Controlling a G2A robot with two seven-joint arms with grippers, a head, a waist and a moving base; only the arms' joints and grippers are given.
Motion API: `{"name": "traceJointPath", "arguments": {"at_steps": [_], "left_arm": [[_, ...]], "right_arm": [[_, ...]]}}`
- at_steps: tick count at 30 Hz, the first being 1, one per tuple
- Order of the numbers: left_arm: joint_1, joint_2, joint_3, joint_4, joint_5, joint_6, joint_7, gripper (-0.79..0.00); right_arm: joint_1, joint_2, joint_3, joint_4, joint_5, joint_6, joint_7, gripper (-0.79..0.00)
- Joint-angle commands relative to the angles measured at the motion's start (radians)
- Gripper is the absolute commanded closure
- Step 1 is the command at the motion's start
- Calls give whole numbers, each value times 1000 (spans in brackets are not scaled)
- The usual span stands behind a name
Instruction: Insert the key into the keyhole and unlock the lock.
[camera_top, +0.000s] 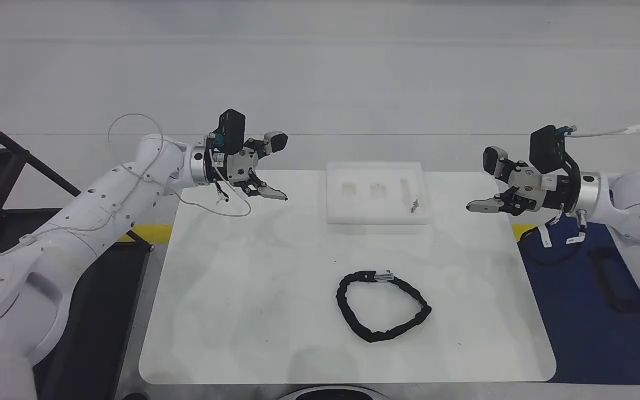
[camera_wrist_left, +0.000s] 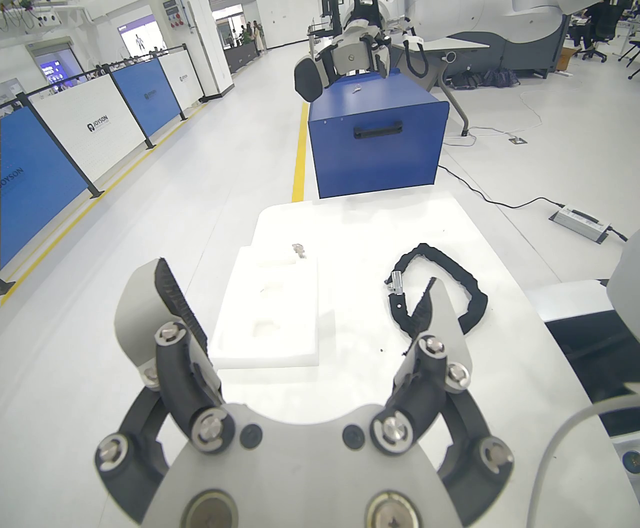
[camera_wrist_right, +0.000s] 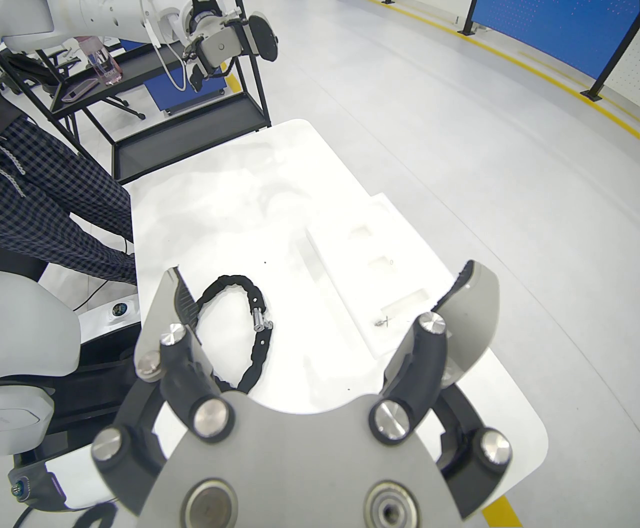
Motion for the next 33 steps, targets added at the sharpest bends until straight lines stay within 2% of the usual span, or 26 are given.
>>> {"name": "traceJointPath", "arguments": {"at_steps": [1,16,25,33], "left_arm": [[0,0,0,0,0,0,0,-784],[0,0,0,0,0,0,0,-785],[0,0,0,0,0,0,0,-785],[0,0,0,0,0,0,0,-785]], "right_arm": [[0,0,0,0,0,0,0,-784],[-2,0,-2,-1,-5,7,2,-785],[22,-38,-76,38,-57,192,-34,-785],[136,-129,-243,203,-33,379,-42,-785]]}}
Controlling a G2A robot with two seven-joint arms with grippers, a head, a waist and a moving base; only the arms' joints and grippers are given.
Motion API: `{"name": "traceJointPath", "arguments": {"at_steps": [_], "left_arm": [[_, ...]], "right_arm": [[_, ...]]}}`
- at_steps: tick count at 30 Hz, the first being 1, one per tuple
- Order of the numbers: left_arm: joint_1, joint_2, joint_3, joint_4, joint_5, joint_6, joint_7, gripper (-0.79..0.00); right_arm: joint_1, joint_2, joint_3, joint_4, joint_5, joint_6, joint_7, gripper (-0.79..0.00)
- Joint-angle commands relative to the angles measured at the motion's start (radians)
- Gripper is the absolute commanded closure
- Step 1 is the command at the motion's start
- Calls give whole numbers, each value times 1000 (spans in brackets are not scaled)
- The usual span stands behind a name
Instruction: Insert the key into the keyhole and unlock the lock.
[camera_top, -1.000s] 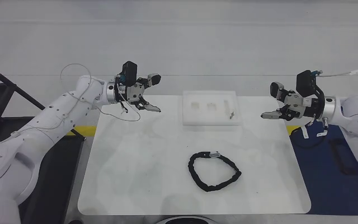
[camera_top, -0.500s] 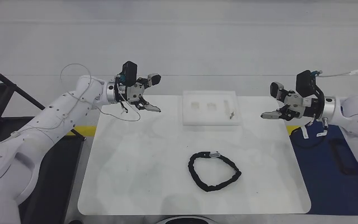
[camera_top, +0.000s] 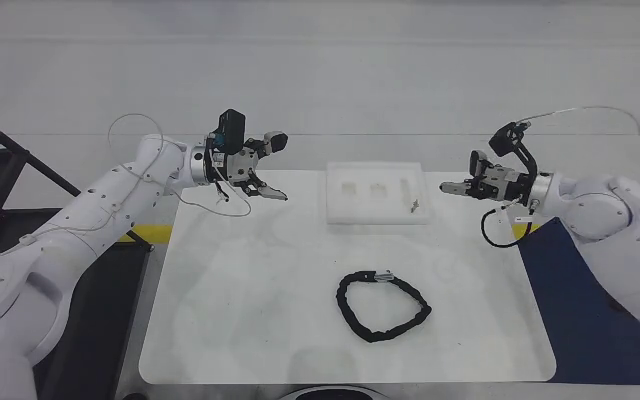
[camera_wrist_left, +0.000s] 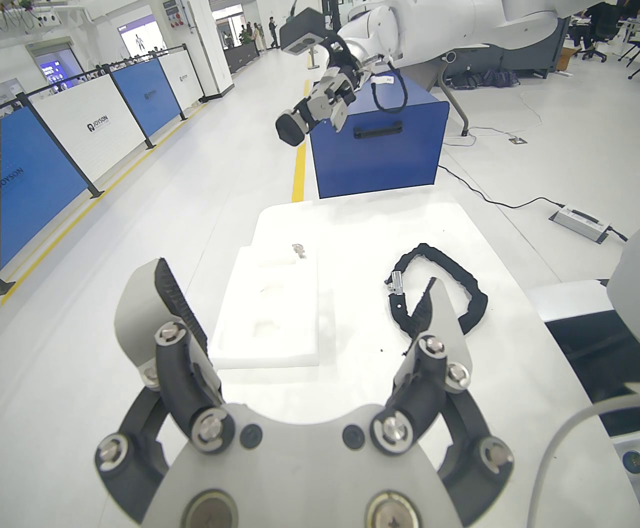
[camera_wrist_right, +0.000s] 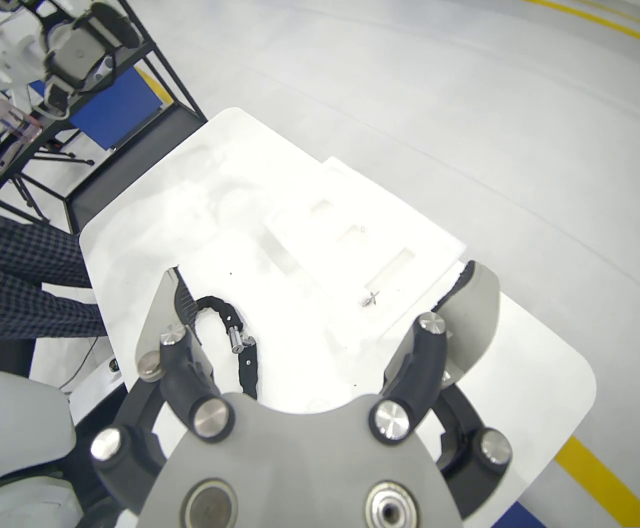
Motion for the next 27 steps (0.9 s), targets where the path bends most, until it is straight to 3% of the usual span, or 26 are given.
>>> {"name": "traceJointPath", "arguments": {"at_steps": [1,8,14,23,27], "left_arm": [[0,0,0,0,0,0,0,-785],[0,0,0,0,0,0,0,-785],[0,0,0,0,0,0,0,-785],[0,0,0,0,0,0,0,-785],[0,0,0,0,0,0,0,-785]], "right_arm": [[30,-26,-43,44,5,55,-1,-785],[135,-137,-201,230,-16,220,16,-785],[188,-236,-302,379,53,323,110,-785],[242,-350,-376,551,108,310,199,-785],[242,-350,-376,551,108,310,199,-785]]}}
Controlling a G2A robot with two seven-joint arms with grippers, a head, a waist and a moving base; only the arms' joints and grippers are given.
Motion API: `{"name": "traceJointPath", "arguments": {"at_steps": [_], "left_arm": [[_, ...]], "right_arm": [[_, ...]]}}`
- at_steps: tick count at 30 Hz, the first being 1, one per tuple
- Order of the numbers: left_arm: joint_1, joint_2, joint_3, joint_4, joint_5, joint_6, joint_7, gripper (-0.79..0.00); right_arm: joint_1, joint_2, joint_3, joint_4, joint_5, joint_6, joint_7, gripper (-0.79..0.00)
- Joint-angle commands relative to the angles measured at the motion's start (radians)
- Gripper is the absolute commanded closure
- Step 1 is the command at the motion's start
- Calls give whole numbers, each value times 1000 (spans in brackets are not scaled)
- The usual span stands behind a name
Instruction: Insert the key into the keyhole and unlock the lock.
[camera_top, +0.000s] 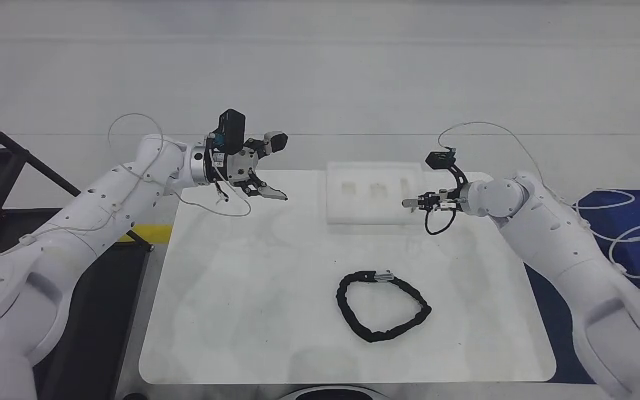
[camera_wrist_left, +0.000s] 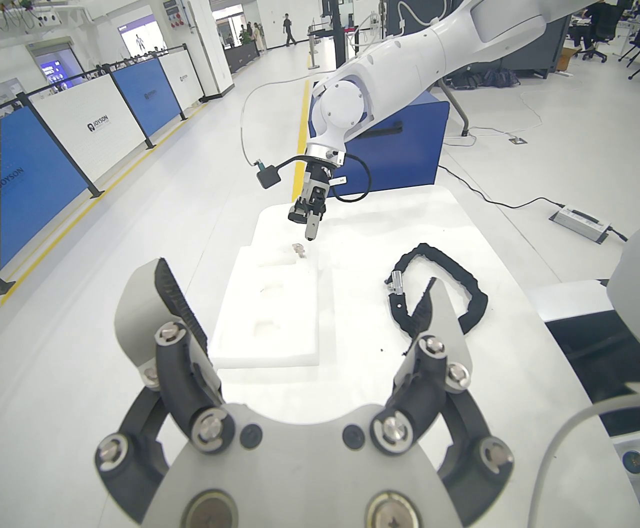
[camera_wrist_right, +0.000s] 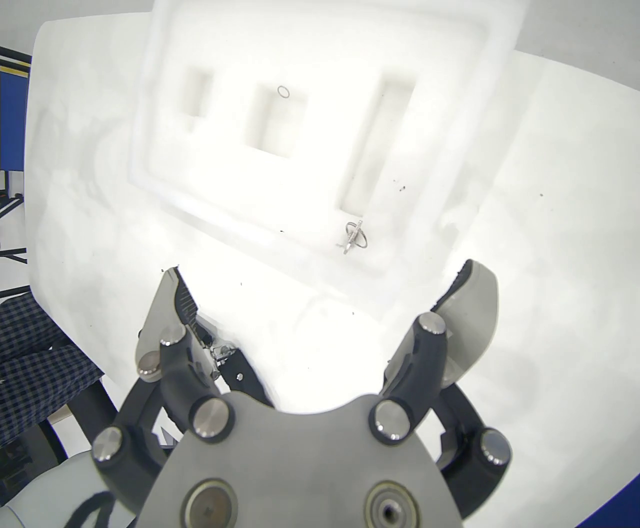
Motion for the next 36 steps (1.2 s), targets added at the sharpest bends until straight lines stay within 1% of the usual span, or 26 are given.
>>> {"name": "traceJointPath", "arguments": {"at_steps": [1,20,23,25,29,33,36], "left_arm": [[0,0,0,0,0,0,0,-785],[0,0,0,0,0,0,0,-785],[0,0,0,0,0,0,0,-785],[0,0,0,0,0,0,0,-785],[0,0,0,0,0,0,0,-785],[0,0,0,0,0,0,0,-785],[0,0,0,0,0,0,0,-785]], "right_arm": [[0,0,0,-1,-1,1,-1,-785],[0,0,0,-1,-1,1,-1,-785],[-4,-3,-8,-33,-44,30,-4,-785],[-1,-9,-10,-49,-60,45,6,-785],[13,-27,-8,-39,-39,34,59,-785],[35,-55,-8,0,-11,41,98,-785],[53,-76,-16,32,-17,14,108,-785]]}}
